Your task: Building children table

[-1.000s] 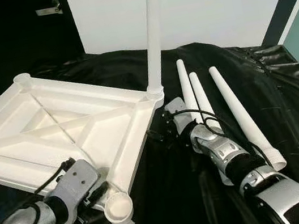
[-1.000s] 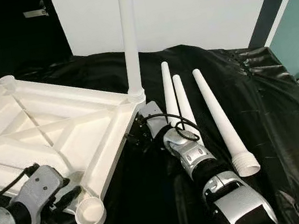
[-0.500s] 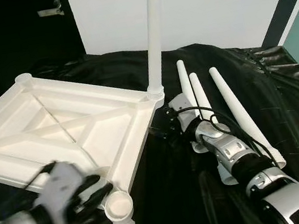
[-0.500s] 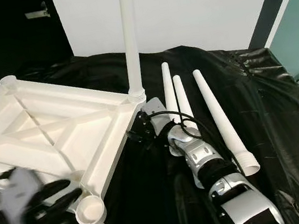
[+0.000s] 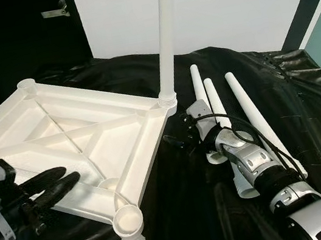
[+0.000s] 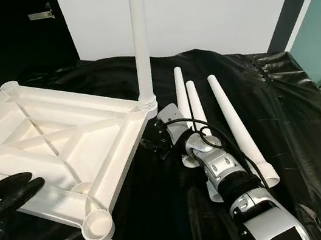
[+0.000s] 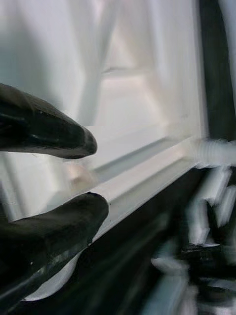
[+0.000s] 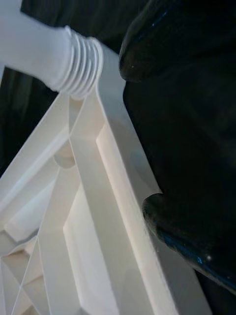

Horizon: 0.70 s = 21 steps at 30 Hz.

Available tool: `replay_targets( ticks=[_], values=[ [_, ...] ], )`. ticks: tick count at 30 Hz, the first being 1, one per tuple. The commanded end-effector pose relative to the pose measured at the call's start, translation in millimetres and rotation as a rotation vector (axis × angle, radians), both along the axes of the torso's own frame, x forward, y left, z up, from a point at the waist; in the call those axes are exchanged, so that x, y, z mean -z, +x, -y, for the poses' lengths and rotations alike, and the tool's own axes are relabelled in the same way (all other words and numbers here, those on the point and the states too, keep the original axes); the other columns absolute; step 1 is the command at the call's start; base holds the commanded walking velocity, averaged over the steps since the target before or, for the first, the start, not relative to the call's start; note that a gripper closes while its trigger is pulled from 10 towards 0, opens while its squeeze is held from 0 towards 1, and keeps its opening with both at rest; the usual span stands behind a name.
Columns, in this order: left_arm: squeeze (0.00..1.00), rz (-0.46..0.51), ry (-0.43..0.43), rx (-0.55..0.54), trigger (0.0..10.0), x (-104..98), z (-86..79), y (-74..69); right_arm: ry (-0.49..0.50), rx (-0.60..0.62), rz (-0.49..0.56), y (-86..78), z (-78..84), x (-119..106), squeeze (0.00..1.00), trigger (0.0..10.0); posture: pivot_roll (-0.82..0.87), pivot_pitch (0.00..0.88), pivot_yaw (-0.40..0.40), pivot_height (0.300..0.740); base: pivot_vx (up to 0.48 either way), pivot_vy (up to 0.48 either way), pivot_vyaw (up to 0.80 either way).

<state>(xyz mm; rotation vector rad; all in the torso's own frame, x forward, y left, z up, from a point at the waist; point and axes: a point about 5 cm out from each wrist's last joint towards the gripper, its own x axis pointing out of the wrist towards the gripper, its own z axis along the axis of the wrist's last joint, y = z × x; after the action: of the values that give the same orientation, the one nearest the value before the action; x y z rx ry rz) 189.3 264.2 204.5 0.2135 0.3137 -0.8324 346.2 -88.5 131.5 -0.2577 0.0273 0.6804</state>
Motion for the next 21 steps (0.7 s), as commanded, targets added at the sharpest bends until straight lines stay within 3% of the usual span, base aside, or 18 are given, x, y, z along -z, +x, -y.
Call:
replay_targets(
  ticks=[1,3,7,9,11,16,17,19,20,21],
  values=[
    [0.00,-0.021,0.028,0.069,10.0,1.8,2.8,-1.3,0.000,0.000,-0.010,-2.4,3.4,2.1,0.00,10.0,0.15,0.000,-0.068,0.740,0.000,0.000,0.00],
    [0.00,-0.058,0.089,0.120,10.0,8.0,3.2,-1.1,0.019,0.004,0.000,-4.1,6.8,0.1,0.00,10.0,0.16,0.000,-0.076,0.740,0.000,0.000,0.00],
    [0.00,-0.085,0.123,0.161,10.0,13.3,2.5,2.8,0.080,0.026,0.014,-6.7,8.8,-3.9,0.00,10.0,0.16,0.000,-0.076,0.740,0.000,0.000,0.00],
    [0.00,-0.086,0.154,0.160,10.0,17.4,1.1,7.7,0.112,0.038,0.022,-8.5,8.9,-5.5,0.00,10.0,0.16,0.000,-0.079,0.740,0.000,0.000,0.00],
    [0.00,-0.072,0.244,0.156,10.0,27.9,-1.4,18.9,0.157,0.036,0.041,-15.5,7.9,-8.3,0.00,10.0,0.16,0.000,-0.079,0.740,0.000,0.000,0.00],
    [0.00,-0.063,0.302,0.138,10.0,37.3,-4.4,33.8,0.199,0.052,0.035,-23.5,14.3,-7.2,0.00,10.0,0.16,0.000,-0.077,0.740,0.000,0.000,0.00],
    [0.00,-0.062,0.302,0.150,10.0,38.5,-4.1,36.5,0.208,0.053,0.023,-26.0,18.4,-5.8,0.54,10.0,0.16,0.000,-0.074,0.740,0.000,0.000,0.00],
    [0.00,-0.062,0.302,0.150,10.0,38.5,-4.1,36.5,0.208,0.053,0.023,-26.0,18.4,-5.8,0.54,10.0,0.16,0.000,-0.074,0.740,0.000,0.000,0.00],
    [0.55,-0.072,0.301,0.161,10.0,39.5,-4.2,38.3,0.207,0.052,0.015,-27.7,21.7,-4.6,1.00,10.0,0.15,0.000,-0.070,0.740,0.000,0.000,0.00],
    [1.00,-0.074,0.306,0.178,10.0,40.2,-4.9,39.6,0.204,0.049,0.011,-29.1,25.0,-3.7,1.00,10.0,0.15,0.000,-0.066,0.740,0.000,0.000,0.00]
  ],
)
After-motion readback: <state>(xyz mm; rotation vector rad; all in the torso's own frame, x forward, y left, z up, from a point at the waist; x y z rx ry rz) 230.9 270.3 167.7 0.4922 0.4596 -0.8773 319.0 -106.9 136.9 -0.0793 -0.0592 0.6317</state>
